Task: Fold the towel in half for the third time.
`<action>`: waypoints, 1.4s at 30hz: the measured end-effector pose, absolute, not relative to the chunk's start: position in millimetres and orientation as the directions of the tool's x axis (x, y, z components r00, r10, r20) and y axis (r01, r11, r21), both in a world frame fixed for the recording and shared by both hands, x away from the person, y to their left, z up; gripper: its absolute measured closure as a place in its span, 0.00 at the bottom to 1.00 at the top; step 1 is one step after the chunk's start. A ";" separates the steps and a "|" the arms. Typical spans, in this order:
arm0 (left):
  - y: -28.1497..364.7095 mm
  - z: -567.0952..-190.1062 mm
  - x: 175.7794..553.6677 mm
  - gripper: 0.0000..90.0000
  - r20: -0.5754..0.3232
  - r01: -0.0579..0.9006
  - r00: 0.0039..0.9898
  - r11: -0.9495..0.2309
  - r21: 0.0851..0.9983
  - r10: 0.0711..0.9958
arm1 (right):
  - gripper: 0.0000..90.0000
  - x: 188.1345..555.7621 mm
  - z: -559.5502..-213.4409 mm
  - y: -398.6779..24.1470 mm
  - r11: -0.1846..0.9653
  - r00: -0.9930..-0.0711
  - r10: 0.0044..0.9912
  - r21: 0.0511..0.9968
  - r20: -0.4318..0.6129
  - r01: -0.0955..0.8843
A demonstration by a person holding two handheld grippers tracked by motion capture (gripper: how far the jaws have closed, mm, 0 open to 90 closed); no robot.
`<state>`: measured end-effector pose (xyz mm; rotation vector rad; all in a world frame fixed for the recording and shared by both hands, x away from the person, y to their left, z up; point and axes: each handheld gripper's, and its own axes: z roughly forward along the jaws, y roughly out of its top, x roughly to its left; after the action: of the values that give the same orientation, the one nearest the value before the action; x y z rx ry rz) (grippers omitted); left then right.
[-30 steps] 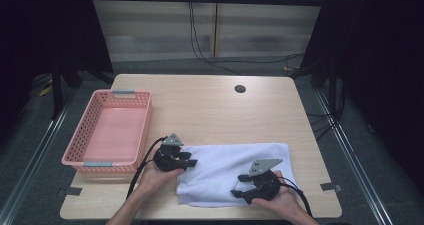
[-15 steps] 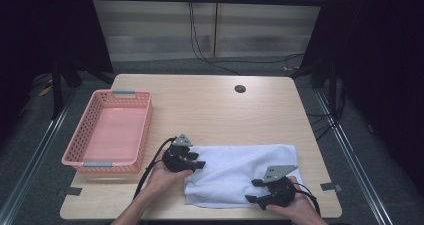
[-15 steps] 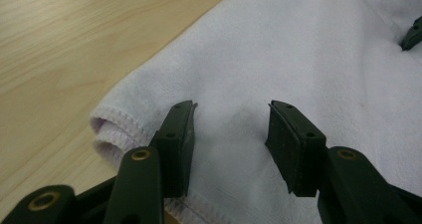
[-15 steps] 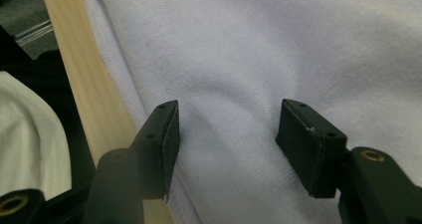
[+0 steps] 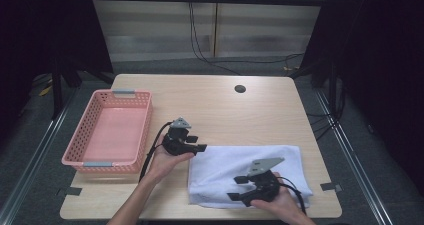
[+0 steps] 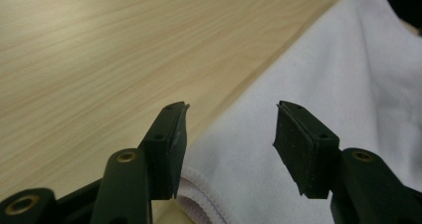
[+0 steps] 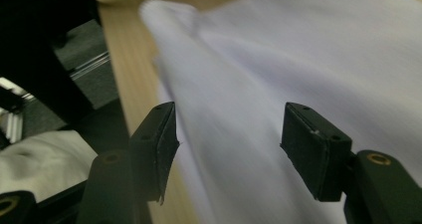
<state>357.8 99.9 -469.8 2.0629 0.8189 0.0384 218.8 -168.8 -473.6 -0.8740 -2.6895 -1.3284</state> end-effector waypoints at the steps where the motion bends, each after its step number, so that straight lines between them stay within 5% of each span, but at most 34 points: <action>1: 101.9 -470.0 357.9 0.51 -0.260 0.538 0.777 -0.392 0.746 0.573 | 0.43 219.5 -472.2 -156.8 0.490 -0.853 0.457 0.730 0.251 0.477; 9: 111.7 -476.6 356.5 0.51 -0.254 0.546 0.773 -0.405 0.734 0.582 | 0.45 237.1 -482.8 -86.0 0.555 -0.901 0.372 0.725 0.223 0.409; 15: 112.5 -478.4 356.9 0.51 -0.264 0.556 0.762 -0.390 0.734 0.591 | 0.47 234.2 -492.3 -78.7 0.596 -0.915 0.350 0.705 0.202 0.384; 28: 121.0 -482.8 358.2 0.47 -0.266 0.587 0.727 -0.372 0.719 0.633 | 0.54 211.2 -501.1 -70.9 0.645 -0.929 0.369 0.729 -0.036 0.228; 31: 122.6 -484.3 360.0 0.46 -0.268 0.594 0.720 -0.367 0.716 0.641 | 0.72 213.7 -499.8 -72.1 0.650 -0.921 0.385 0.725 -0.057 0.227; 42: 111.3 -499.3 366.0 0.40 -0.272 0.594 0.743 -0.416 0.688 0.612 | 0.85 226.6 -497.4 -77.7 0.610 -0.907 0.419 0.725 0.048 0.321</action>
<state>366.0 111.3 -499.3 2.1237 0.9046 0.0267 226.6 -77.7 -497.4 -0.6765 -2.9303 -1.2785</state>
